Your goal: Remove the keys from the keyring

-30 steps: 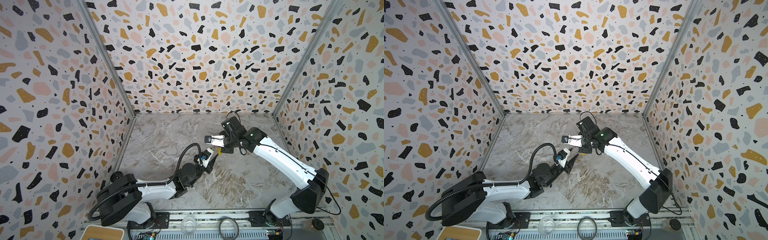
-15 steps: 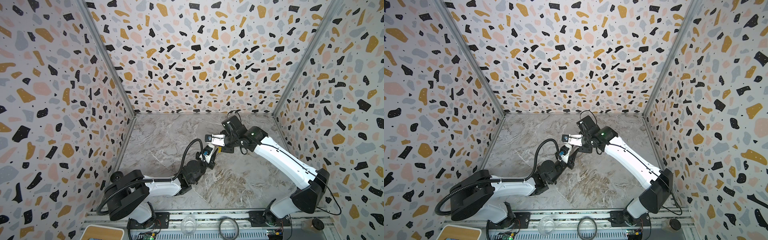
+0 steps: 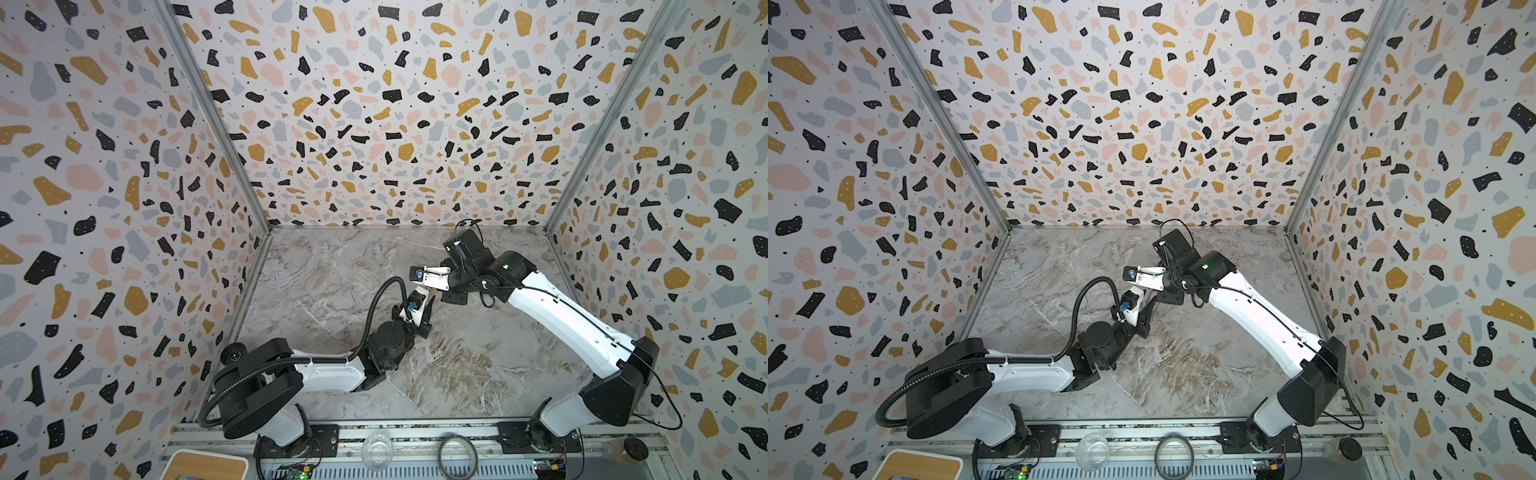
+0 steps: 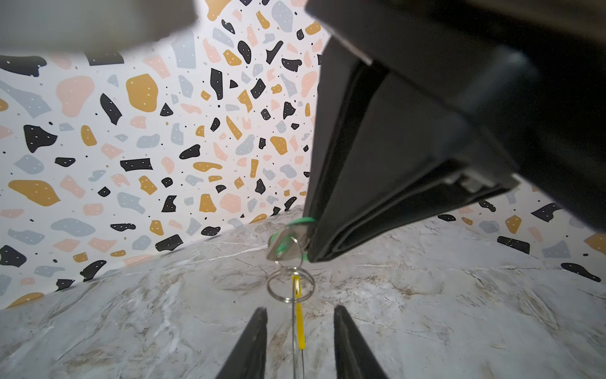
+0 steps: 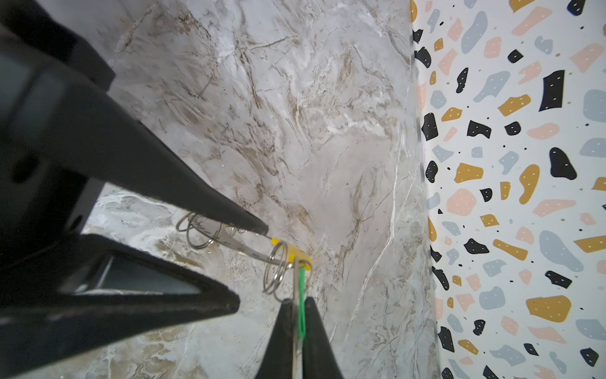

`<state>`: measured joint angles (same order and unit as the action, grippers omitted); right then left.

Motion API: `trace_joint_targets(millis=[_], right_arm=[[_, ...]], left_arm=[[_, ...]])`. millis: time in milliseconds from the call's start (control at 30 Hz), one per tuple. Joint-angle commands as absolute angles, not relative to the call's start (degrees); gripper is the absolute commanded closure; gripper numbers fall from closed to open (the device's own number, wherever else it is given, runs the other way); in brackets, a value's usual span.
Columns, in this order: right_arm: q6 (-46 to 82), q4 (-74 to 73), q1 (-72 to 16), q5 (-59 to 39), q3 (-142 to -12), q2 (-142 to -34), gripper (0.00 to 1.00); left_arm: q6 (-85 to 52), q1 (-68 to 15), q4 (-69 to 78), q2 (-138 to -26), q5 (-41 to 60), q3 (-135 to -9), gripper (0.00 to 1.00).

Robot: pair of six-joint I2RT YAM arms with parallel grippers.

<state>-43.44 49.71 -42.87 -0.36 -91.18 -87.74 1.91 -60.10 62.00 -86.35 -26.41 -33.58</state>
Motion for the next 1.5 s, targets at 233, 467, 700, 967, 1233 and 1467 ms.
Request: trace_joint_targets(millis=[233, 467, 700, 967, 1233, 1467], right_arm=[[-40.61, 52.29, -43.00, -0.09, -94.38, -88.78, 1.00], [-39.65, 53.17, -42.91, -0.10, -95.22, -89.47, 1.00], [-38.53, 54.63, -42.89, -0.28, -96.39, -89.37, 1.00], [-37.36, 56.22, -42.98, -0.40, -97.16, -88.88, 1.00], [-36.81, 56.95, -43.12, -0.86, -97.30, -88.36, 1.00], [-36.74, 57.06, -43.08, -1.22, -97.03, -87.79, 1.00]], left_arm=[[1.74, -61.51, 67.41, -79.55, -19.33, -27.82, 0.60], [0.34, -61.70, 70.47, -80.45, -12.02, -26.79, 0.58], [-2.04, -61.71, 76.65, -85.19, -12.73, -26.89, 0.56], [-1.71, -61.93, 79.89, -89.48, -19.52, -29.44, 0.56], [-0.40, -62.55, 85.37, -93.57, -24.65, -31.17, 0.57], [2.46, -63.41, 87.01, -95.27, -29.53, -32.36, 0.56]])
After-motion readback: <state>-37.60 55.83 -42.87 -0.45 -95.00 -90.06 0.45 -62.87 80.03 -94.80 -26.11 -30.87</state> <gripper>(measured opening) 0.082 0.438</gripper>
